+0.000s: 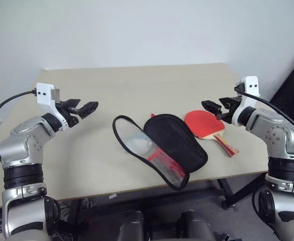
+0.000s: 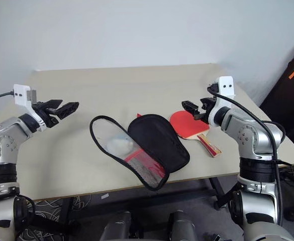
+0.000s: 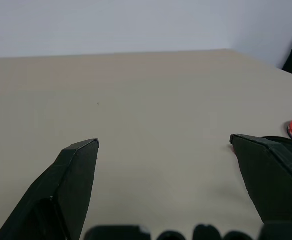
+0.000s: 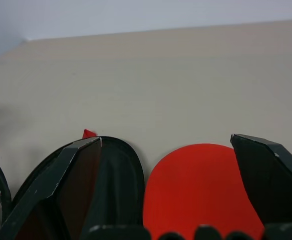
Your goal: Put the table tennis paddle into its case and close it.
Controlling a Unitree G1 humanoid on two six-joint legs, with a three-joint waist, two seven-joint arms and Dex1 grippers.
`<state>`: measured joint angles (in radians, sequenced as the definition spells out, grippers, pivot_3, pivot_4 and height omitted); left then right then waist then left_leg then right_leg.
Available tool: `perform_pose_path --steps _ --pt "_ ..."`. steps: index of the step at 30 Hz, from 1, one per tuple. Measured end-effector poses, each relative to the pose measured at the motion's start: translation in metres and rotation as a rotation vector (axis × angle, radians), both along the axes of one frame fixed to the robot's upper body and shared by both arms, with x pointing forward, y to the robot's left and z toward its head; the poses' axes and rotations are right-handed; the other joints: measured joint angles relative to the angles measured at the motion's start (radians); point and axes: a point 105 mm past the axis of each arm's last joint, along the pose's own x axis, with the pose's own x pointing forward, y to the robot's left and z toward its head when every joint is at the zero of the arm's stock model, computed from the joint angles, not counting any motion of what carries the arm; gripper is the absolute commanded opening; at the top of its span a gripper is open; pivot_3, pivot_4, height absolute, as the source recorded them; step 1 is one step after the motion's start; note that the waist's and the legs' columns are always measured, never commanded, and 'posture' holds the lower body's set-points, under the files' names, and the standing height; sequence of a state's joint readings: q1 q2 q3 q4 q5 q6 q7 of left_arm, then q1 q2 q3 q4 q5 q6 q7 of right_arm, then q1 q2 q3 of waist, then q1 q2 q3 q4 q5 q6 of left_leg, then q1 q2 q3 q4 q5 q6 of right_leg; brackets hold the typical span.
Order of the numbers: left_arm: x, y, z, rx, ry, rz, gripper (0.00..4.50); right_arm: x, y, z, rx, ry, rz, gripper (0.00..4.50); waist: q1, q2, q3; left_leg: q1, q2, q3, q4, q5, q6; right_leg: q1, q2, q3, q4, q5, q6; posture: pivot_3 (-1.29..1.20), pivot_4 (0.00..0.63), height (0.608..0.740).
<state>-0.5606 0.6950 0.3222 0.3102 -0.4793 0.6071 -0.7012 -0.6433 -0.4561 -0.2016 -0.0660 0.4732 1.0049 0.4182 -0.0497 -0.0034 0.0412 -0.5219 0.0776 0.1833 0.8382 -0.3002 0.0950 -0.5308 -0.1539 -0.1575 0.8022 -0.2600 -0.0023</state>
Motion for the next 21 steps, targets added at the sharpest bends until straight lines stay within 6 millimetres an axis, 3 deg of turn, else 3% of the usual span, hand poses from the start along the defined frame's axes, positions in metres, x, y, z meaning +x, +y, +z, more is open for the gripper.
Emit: perform_pose_path --steps 8,13,21 --pt "0.012 -0.01 -0.011 -0.038 0.033 -0.034 4.48 -0.013 -0.007 -0.011 -0.012 0.023 -0.012 4.5 0.0 0.0 0.0 0.0 0.0 0.0 0.0 0.0 0.0 0.0 0.0 0.0 0.0 0.0 0.0 0.0 0.0 0.654" --pt "0.016 -0.015 0.013 -0.057 -0.034 -0.088 4.48 -0.023 -0.01 -0.011 -0.042 0.022 0.0 4.5 -0.001 0.0 0.0 0.0 0.0 0.0 0.0 0.0 0.0 0.0 0.0 0.0 -0.001 0.0 0.0 0.0 0.0 0.654" --pt "0.006 -0.007 0.03 -0.075 -0.088 -0.158 4.48 -0.042 -0.031 -0.044 -0.156 0.149 0.014 4.5 0.001 -0.001 0.0 0.0 0.0 -0.001 0.0 0.0 0.0 0.0 -0.001 -0.001 -0.001 -0.001 -0.002 0.0 0.0 0.654"
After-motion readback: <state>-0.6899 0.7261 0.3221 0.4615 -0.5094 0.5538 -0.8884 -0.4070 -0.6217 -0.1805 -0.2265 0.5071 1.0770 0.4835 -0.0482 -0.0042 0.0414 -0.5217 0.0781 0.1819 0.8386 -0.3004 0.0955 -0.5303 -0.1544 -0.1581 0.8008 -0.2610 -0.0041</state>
